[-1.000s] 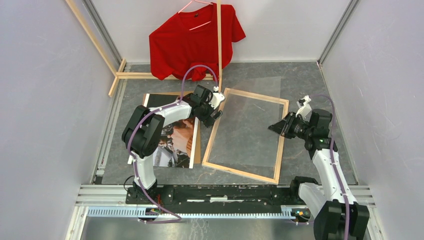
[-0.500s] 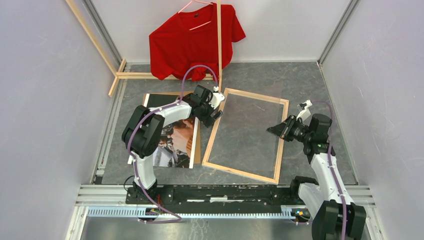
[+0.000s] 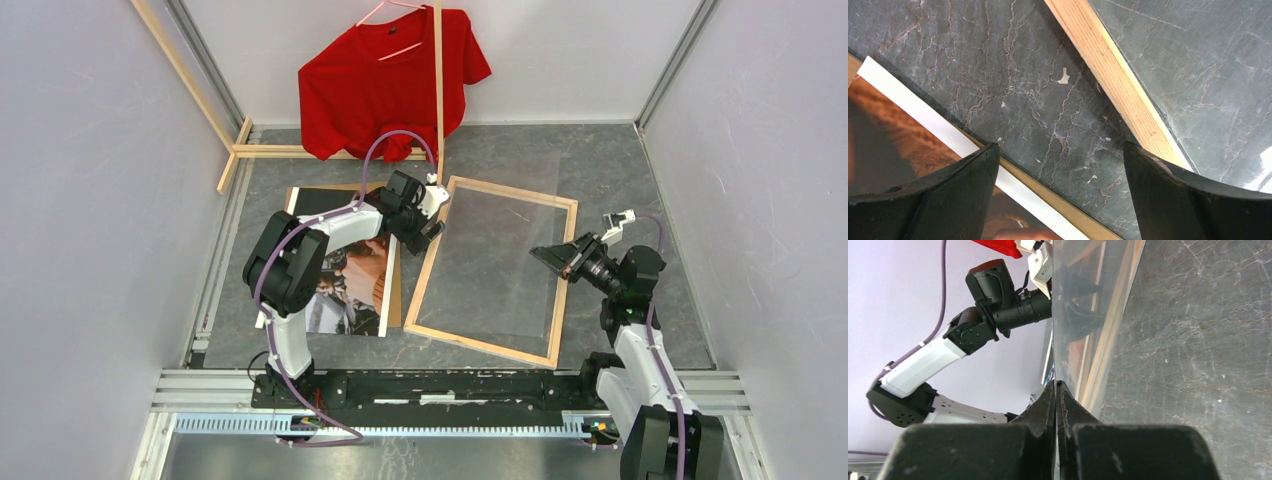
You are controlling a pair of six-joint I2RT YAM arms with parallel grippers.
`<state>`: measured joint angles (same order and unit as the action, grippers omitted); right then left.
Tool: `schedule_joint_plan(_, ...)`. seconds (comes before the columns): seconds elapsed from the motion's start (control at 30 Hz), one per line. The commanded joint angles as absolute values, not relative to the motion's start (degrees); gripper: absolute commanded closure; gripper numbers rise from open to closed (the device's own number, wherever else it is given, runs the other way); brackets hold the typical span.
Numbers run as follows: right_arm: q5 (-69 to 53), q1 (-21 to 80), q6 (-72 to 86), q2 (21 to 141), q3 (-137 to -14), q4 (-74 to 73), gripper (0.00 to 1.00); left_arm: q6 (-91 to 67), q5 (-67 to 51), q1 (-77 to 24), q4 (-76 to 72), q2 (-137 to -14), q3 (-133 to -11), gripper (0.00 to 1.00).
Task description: Put the photo into the frame
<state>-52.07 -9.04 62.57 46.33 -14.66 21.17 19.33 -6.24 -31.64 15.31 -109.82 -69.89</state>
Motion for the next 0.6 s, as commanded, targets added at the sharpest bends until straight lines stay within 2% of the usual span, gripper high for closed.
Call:
schedule_joint_plan(0.0, -52.52, -8.97, 71.13, 45.62, -12.88, 31.83, 0.99, 19.69, -6.94, -32.26, 16.61, -109.76, -68.29, 0.01)
schedule_joint_plan(0.37, -48.98, -7.24, 77.43, 45.35, -11.15, 37.49, 1.00, 19.86, -7.04, -32.26, 16.95, -109.59, -68.68, 0.02)
schedule_joint_plan(0.57, -48.73, -5.72, 73.68, 46.32, -12.91, 35.63, 1.00, 19.77, -7.41, -32.08, 17.94, -109.63, -69.48, 0.02)
